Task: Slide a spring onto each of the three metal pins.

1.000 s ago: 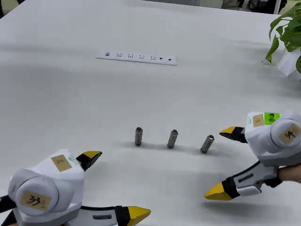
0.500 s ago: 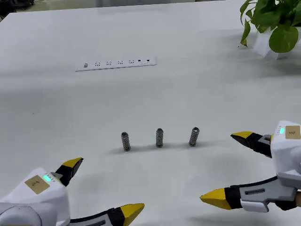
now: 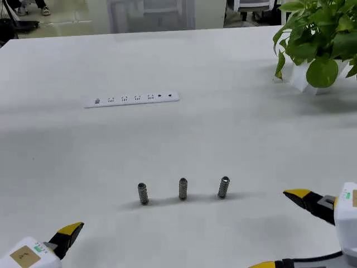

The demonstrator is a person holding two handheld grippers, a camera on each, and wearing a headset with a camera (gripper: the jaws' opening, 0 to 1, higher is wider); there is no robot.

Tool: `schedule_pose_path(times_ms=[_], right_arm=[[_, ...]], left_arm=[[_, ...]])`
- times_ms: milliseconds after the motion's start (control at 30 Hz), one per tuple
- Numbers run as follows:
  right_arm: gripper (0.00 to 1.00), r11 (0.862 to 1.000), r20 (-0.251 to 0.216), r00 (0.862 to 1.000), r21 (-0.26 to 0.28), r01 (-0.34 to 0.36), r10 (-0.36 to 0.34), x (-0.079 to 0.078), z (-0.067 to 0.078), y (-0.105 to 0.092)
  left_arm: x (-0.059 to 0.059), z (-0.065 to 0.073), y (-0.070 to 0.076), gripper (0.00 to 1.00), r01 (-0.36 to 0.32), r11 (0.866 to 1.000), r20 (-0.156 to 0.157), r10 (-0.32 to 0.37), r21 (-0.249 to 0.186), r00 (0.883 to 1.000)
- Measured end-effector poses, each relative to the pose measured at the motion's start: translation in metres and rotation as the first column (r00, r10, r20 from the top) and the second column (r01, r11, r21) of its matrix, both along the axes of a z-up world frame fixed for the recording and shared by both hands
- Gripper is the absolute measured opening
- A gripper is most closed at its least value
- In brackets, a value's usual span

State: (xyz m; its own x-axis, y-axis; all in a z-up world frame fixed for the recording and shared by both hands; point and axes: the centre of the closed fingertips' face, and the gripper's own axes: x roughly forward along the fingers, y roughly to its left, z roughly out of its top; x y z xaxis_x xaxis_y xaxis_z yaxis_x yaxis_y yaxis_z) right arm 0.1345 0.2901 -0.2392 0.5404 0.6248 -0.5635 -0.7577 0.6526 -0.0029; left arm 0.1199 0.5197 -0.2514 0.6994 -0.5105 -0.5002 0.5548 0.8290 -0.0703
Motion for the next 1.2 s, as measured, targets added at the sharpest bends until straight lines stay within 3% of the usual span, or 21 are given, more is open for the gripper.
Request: schedule_pose_path(times_ms=[200, 533, 667, 1200], right_arm=[[0.99, 1.000, -0.004, 1.000, 0.002, 0.023, -0.023, 0.000, -0.003, -0.009], [0.99, 0.999, -0.017, 0.999, 0.018, 0.027, -0.027, -0.008, -0.008, 0.001], [0.99, 0.999, -0.019, 0.999, 0.024, 0.028, -0.027, -0.009, -0.009, 0.003], [0.99, 0.999, -0.017, 1.000, 0.036, 0.024, -0.023, -0.010, -0.013, 0.008]], left_arm=[[0.003, 0.000, 0.000, 1.00, -0.010, 1.000, -0.004, 0.010, -0.007, 1.000], [0.001, -0.006, -0.010, 1.00, 0.028, 1.000, -0.024, -0.029, -0.013, 0.999], [0.000, -0.008, -0.012, 1.00, 0.049, 0.999, -0.020, -0.049, 0.002, 0.999], [0.001, -0.010, -0.023, 1.00, 0.069, 0.998, -0.010, -0.069, -0.013, 0.998]])
